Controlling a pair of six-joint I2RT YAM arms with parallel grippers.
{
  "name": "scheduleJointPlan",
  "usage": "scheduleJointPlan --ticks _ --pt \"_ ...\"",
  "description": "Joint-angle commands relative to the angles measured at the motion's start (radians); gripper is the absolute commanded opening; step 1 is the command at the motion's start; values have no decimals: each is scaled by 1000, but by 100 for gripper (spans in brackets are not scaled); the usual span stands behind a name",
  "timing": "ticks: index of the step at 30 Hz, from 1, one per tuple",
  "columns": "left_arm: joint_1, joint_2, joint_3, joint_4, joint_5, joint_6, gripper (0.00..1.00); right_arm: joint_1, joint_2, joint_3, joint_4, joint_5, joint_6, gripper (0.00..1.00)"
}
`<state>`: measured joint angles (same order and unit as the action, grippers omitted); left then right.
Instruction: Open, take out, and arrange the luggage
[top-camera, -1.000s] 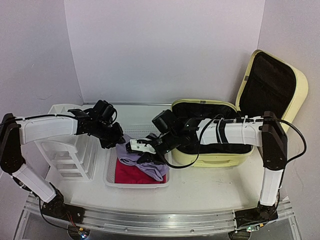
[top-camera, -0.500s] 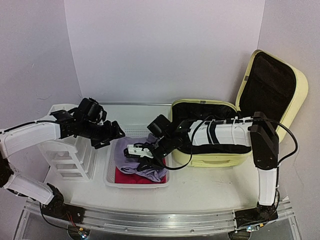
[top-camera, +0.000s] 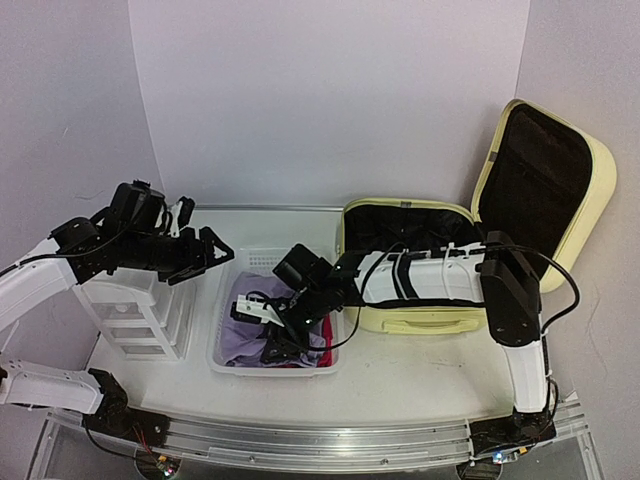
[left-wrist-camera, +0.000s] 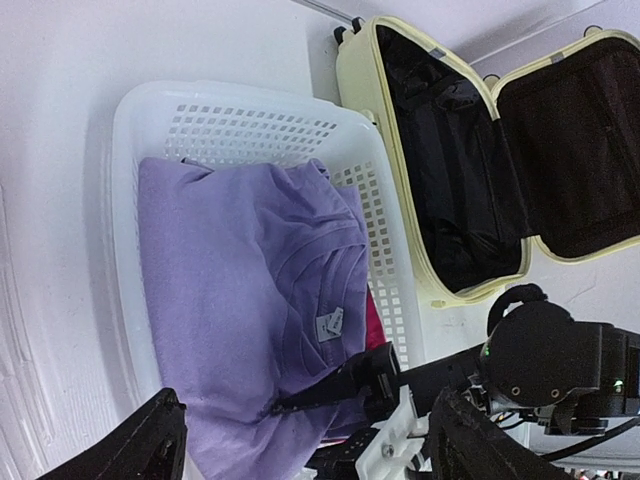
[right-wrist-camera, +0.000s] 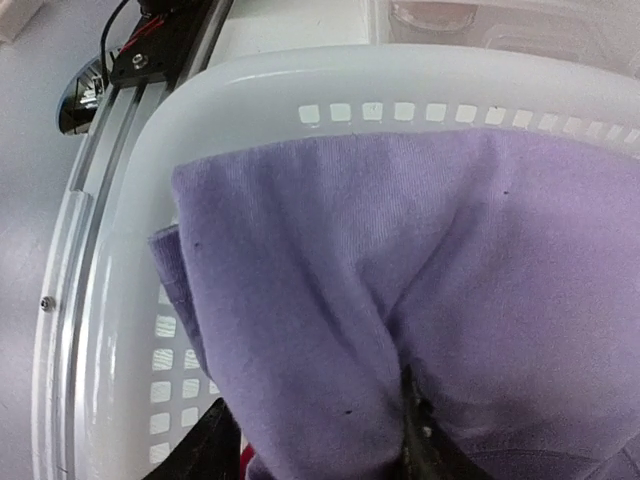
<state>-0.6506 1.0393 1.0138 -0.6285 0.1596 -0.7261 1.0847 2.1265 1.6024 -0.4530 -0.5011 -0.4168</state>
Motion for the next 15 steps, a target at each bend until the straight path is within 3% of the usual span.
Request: scheduleJointPlan --ticks 1,4,8,11,15 --pt "3 -3 51 -11 41 57 83 -3 -119 58 -31 99 169 60" --pt "2 32 49 -13 79 73 76 -3 -195 40 -38 121 249 66" --pt "-22 60 27 -16 100 87 54 -5 -302 -47 -40 142 332 74" --pt "-71 92 16 -31 113 104 40 -6 -359 -132 -4 118 403 74" --pt "-171 155 15 -55 61 108 34 -6 -392 -232 59 58 501 80"
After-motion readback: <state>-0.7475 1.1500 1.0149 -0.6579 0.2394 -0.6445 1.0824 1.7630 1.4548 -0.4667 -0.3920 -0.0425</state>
